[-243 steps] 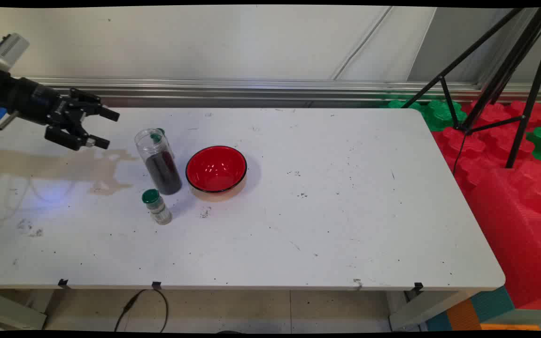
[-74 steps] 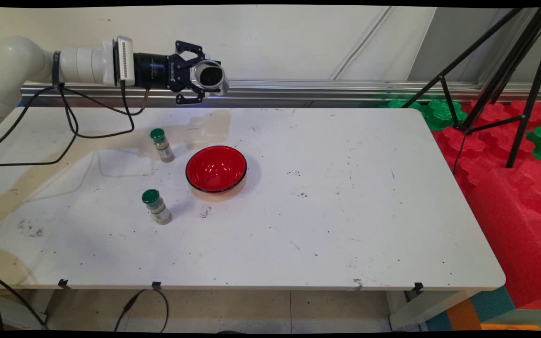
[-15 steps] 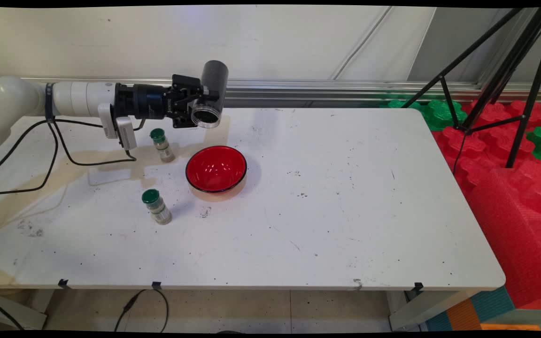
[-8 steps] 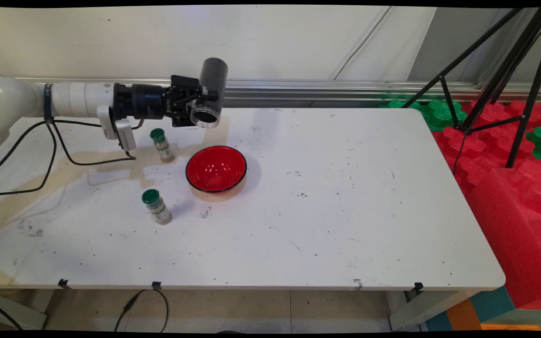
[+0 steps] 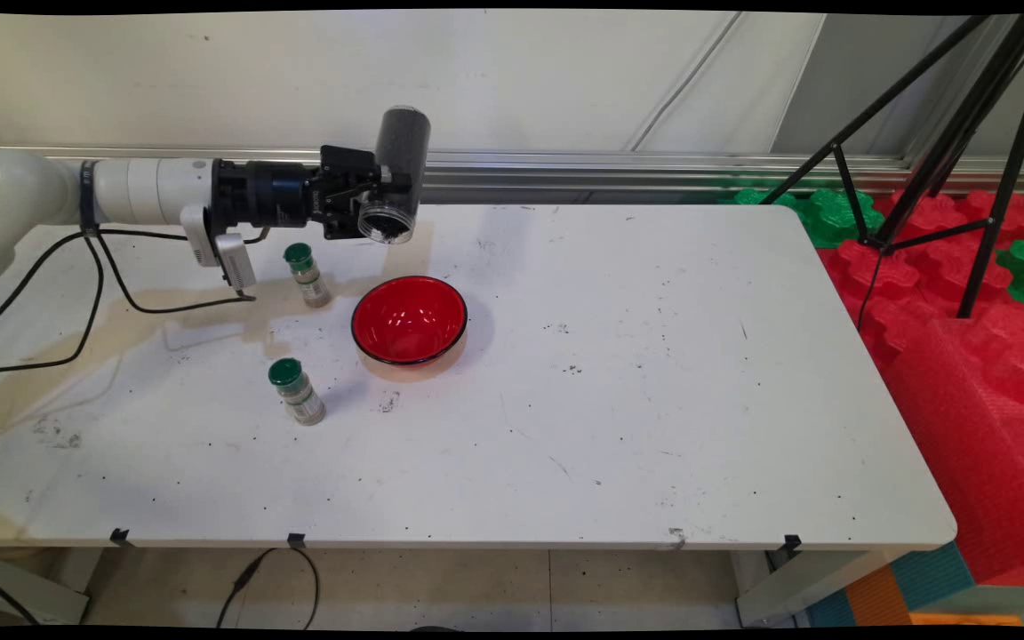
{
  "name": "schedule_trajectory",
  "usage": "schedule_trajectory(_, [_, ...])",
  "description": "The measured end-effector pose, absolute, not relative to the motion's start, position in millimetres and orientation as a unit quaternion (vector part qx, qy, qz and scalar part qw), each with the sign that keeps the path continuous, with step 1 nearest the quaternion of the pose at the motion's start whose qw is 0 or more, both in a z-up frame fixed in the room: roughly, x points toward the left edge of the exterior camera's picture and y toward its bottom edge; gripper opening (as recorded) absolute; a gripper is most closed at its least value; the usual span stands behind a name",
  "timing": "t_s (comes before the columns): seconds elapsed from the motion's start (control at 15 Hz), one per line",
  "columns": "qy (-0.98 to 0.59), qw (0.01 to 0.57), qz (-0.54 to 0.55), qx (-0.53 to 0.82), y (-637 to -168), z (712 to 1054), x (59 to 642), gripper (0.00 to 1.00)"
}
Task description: Pour the black seasoning powder in the red bowl
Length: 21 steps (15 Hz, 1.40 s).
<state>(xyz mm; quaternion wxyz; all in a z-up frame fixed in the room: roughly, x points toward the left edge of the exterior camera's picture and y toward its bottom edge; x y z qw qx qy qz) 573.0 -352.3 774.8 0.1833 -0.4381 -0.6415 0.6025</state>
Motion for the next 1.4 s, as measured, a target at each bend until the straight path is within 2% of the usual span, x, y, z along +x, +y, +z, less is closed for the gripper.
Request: schedule_trajectory(1.4, [-0.617, 0.159, 0.614, -0.467, -344.6, 775.8, 573.5, 0.0])
